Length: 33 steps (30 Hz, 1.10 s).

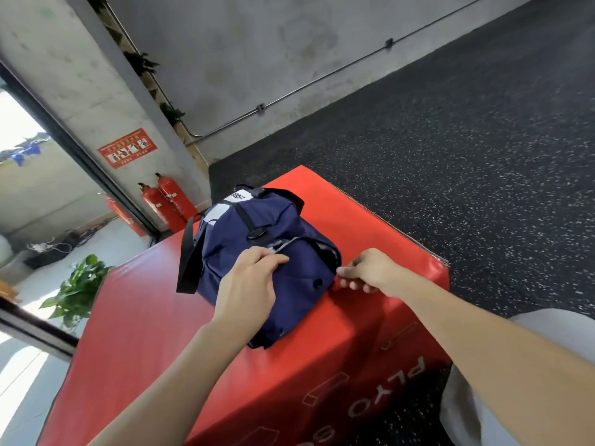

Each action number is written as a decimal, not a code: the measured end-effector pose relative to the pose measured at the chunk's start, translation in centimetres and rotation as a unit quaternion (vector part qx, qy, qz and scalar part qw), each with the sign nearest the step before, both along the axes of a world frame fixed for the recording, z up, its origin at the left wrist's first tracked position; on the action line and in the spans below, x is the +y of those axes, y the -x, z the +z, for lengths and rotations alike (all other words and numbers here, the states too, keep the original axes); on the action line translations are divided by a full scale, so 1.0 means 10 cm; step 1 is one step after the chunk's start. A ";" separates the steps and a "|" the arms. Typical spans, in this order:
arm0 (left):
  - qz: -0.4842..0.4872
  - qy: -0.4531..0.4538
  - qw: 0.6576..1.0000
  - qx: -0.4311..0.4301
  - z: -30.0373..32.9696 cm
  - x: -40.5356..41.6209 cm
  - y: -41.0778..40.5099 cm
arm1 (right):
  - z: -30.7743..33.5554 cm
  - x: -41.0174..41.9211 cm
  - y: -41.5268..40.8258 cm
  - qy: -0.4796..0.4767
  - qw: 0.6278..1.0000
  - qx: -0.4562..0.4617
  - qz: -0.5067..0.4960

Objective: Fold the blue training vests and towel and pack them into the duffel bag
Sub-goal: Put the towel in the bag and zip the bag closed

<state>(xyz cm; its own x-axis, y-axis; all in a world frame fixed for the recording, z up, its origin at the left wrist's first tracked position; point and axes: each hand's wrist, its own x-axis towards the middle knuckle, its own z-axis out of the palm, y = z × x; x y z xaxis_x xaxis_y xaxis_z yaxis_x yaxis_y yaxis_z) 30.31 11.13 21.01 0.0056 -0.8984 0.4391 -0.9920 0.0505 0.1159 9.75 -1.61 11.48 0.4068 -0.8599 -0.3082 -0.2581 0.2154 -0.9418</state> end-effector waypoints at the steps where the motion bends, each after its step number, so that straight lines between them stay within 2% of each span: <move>1: -0.004 -0.001 1.000 -0.002 0.00 -0.01 0.01 | 0.05 -0.01 0.03 0.010 1.000 -0.008 -0.002; 6: -0.038 0.002 0.999 -0.021 0.08 -0.14 0.06 | 0.38 -0.06 0.05 0.090 0.994 -0.028 -0.049; 10: -0.097 0.042 0.986 -0.132 0.22 -0.40 0.13 | 0.52 -0.09 0.06 0.202 0.975 0.067 -0.057; 14: -0.151 0.049 0.948 -0.276 0.22 -0.63 0.24 | 0.47 -0.09 0.10 0.200 0.972 0.108 -0.053; 16: -0.181 0.023 0.919 -0.349 0.17 -0.79 0.32 | 0.43 -0.07 0.13 0.189 0.975 0.109 -0.050; 18: -0.200 -0.028 0.904 -0.377 0.17 -0.94 0.45 | 0.39 -0.07 0.17 0.176 0.979 0.093 -0.048; 22: -0.193 -0.205 0.888 -0.363 0.17 -1.18 0.78 | 0.27 -0.10 0.26 0.168 0.984 0.047 -0.039; 24: -0.199 -0.260 0.880 -0.343 0.18 -1.29 0.86 | 0.24 -0.10 0.31 0.153 0.988 0.015 -0.025; 27: -0.198 -0.328 0.885 -0.265 0.17 -1.42 0.84 | 0.16 -0.08 0.34 0.097 0.994 -0.049 0.013; 29: -0.199 -0.348 0.882 -0.246 0.17 -1.45 0.84 | 0.10 -0.09 0.34 0.076 0.995 -0.065 0.029; 33: -0.241 -0.332 0.877 -0.249 0.17 -1.44 0.88 | 0.01 -0.13 0.37 0.039 0.994 -0.101 0.029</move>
